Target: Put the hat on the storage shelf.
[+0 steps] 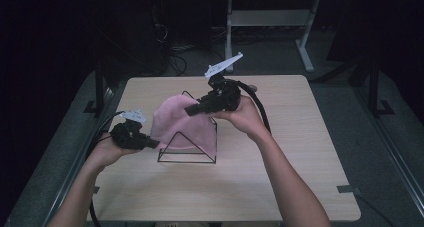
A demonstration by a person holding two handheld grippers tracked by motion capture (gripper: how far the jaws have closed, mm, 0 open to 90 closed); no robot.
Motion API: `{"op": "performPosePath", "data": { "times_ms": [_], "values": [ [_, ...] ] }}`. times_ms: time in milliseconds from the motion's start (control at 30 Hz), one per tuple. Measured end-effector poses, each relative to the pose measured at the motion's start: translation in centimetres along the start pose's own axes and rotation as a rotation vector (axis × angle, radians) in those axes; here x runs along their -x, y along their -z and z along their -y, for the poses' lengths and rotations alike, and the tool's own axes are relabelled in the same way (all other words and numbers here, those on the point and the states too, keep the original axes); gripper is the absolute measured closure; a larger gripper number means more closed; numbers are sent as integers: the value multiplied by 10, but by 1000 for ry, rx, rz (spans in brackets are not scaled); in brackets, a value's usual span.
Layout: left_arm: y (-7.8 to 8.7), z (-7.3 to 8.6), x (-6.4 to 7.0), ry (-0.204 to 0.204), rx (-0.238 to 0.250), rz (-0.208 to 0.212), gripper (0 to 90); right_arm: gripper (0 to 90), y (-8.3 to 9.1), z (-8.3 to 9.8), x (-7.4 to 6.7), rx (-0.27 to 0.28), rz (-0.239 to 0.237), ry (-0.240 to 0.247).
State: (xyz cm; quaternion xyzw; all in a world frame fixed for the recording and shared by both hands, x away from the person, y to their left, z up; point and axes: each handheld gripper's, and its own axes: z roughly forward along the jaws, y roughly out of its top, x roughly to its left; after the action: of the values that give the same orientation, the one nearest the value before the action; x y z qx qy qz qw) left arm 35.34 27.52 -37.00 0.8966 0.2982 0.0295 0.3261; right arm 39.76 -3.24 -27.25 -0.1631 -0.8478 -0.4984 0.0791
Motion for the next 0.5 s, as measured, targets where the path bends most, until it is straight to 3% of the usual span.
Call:
{"op": "performPosePath", "data": {
  "times_ms": [267,500],
  "values": [
    [-8,6,-1,11,-14,4,819,757,-8,8,2,-18,-8,-7],
    [-14,11,-2,-7,-42,-12,820,754,-14,13,2,-32,-20,-14]
  ]
}}
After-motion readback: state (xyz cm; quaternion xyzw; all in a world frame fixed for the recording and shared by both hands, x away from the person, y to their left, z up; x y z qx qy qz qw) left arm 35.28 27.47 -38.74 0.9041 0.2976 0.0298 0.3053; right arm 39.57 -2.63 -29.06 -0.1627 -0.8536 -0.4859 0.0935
